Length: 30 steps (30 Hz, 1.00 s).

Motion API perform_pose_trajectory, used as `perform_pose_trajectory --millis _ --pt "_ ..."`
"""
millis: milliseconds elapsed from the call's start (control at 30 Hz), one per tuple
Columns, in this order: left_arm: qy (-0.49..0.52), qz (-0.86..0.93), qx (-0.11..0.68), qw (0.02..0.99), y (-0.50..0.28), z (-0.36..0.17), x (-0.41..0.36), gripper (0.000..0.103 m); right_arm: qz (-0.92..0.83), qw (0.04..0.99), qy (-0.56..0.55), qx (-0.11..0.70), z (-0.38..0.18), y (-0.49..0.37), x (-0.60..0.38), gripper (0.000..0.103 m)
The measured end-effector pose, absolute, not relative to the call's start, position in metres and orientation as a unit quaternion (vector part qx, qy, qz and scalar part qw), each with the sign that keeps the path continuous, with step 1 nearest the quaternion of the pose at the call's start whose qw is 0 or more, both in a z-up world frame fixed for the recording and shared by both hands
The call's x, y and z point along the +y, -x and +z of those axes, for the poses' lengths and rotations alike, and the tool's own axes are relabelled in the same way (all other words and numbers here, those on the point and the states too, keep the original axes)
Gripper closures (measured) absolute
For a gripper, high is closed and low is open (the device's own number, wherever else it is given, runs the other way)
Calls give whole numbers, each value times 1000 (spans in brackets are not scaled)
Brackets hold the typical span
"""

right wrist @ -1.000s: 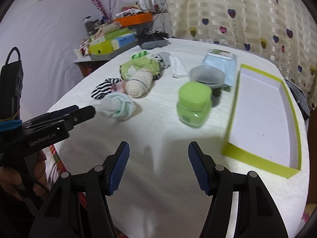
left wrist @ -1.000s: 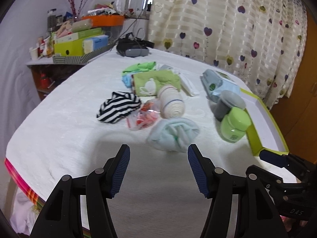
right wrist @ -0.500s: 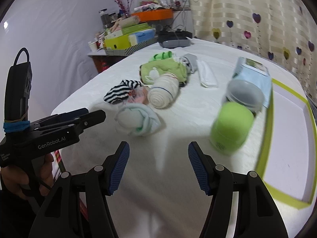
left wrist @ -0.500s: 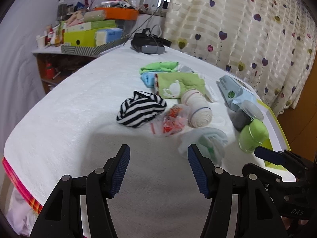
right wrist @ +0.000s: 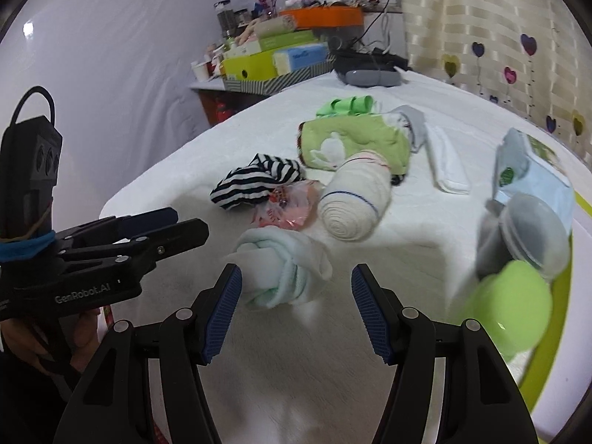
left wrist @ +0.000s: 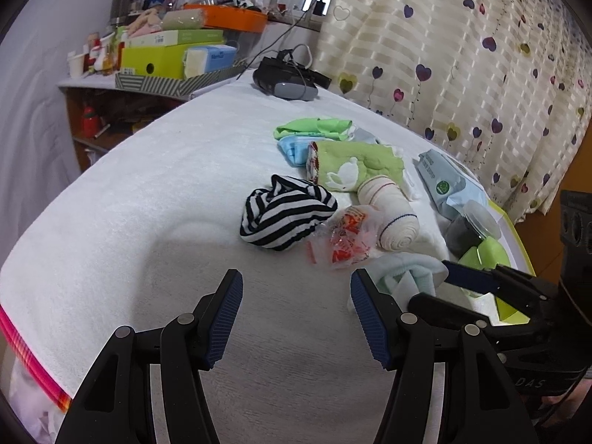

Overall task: Organize soft objects
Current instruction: 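Reach the right gripper to the pale blue rolled sock and close on it, then grasp the clear bag of red candies with the left gripper while the right lifts the sock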

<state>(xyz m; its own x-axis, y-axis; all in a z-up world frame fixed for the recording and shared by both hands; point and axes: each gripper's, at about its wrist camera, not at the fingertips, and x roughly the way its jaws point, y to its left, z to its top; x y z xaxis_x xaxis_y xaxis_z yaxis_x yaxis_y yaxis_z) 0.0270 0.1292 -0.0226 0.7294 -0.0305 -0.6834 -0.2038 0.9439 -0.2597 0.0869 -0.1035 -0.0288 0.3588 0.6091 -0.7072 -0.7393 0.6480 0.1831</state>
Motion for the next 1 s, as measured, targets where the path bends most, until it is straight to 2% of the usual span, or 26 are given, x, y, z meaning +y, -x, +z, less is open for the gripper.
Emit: perform_pose_trajectory --millis 233,267,300,400,467,1000 --pt "168 50 358 917 -26 -22 138 42 420 808 84 405 -33 -91 -89 40" --pt "169 50 357 917 -25 -22 139 42 421 807 81 406 -34 -91 -88 44" --pt "171 50 357 917 -25 -22 139 42 424 806 79 406 -34 -92 -87 58" --pt "170 49 356 918 -25 -22 139 42 432 803 87 402 -34 -88 -83 73" --pt "171 42 357 917 -27 -22 137 42 434 804 92 396 -32 -85 -84 78" --pt "144 -14 384 912 -85 -32 91 42 371 863 25 342 15 -83 -162 78"
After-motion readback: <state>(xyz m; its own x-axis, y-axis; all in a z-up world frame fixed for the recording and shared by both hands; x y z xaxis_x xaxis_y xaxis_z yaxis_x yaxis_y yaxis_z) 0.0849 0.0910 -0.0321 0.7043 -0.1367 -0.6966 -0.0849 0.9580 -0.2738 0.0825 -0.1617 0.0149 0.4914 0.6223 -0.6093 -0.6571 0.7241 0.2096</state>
